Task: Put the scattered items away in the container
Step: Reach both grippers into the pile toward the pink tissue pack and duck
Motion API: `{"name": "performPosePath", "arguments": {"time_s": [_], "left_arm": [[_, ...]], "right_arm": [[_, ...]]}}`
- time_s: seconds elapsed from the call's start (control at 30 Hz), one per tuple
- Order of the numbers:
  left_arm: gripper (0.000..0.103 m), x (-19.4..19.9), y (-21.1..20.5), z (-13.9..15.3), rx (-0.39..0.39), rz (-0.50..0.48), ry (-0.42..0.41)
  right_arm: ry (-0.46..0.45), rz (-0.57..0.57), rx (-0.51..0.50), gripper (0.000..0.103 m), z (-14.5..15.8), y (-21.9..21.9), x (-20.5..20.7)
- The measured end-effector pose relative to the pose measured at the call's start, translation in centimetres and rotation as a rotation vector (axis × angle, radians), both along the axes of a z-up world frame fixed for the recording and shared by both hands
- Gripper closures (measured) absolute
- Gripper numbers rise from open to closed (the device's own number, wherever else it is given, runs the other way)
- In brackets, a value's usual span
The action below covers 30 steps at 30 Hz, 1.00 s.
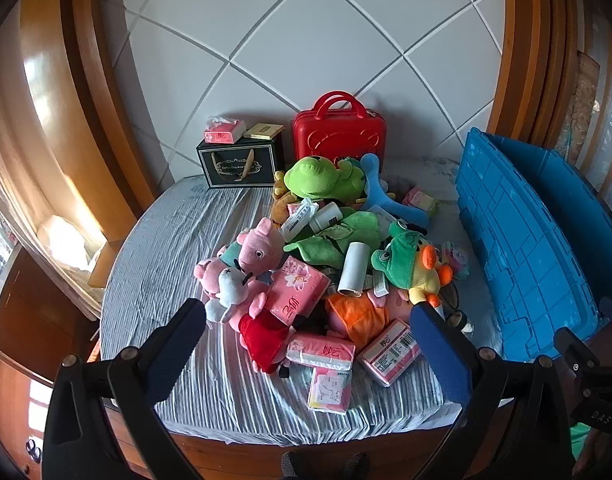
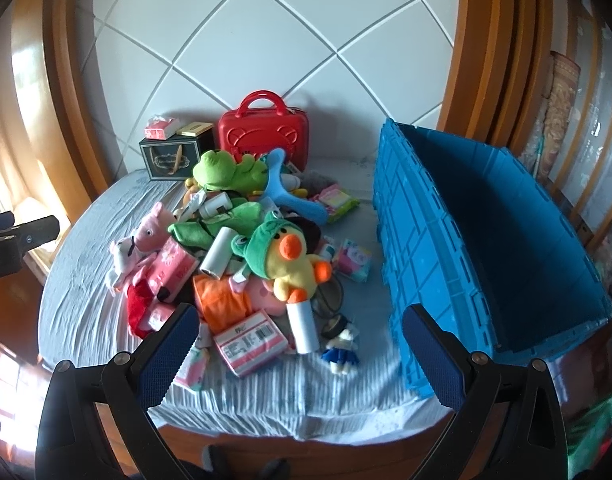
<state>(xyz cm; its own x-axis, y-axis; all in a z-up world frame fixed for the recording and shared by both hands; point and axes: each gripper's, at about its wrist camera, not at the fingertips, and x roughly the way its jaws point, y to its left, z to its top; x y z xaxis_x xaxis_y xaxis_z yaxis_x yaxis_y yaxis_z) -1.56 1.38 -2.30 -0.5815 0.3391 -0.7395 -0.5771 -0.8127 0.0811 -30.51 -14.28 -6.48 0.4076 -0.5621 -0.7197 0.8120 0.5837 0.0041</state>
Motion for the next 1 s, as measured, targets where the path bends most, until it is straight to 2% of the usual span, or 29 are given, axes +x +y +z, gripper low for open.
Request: {"name": "performPosePath", "arguments": {"time_s": [0.1, 0.2, 0.3, 0.37, 0.53, 0.67, 0.73, 0.87, 1.0], "left_arm": [[0.000, -1.5, -0.7, -1.2, 0.020, 0.008, -0.054], [0.000, -3.9, -1.4, -3.3, 0.031, 0.004, -0.112], [0.000, -6.5, -1.8, -5.8, 0.037, -0.019, -0.108], [0.000, -8.0, -1.6, -7.5, 0.059, -0.059, -0.096], [0.000, -12.3, 0.4, -13.8, -0.018, -0.127, -0.173], [0.000, -14.5, 2.3, -19.0, -0.059, -0.185, -0.185], [0.000, -15.2, 3.2, -21.1, -0.074, -0.222, -0.200], [0.000, -15.7, 5.5, -23.9, -0.089, -0.307, -0.219], [0.000, -16.4, 7.6, -26.6, -0.113, -0.346, -0.240]], "right_arm": [[0.001, -0.020, 0.003, 0.000, -0.6, -0.5, 0.5], [0.003, -0.086, 0.007, 0.000, -1.5, -1.3, 1.5], [0.003, -0.169, 0.016, 0.000, -3.0, -2.4, 3.0], [0.003, -0.176, 0.022, 0.000, -4.2, -3.4, 4.0], [0.017, -0.178, 0.036, 0.000, -7.7, -6.1, 6.4], [0.022, -0.184, 0.043, 0.000, -10.9, -8.9, 7.5], [0.004, -0.506, 0.059, 0.000, -12.1, -10.3, 7.4], [0.020, -0.512, 0.085, 0.000, -14.5, -13.7, 6.8], [0.045, -0.478, 0.110, 0.000, -16.6, -17.2, 6.4]]}}
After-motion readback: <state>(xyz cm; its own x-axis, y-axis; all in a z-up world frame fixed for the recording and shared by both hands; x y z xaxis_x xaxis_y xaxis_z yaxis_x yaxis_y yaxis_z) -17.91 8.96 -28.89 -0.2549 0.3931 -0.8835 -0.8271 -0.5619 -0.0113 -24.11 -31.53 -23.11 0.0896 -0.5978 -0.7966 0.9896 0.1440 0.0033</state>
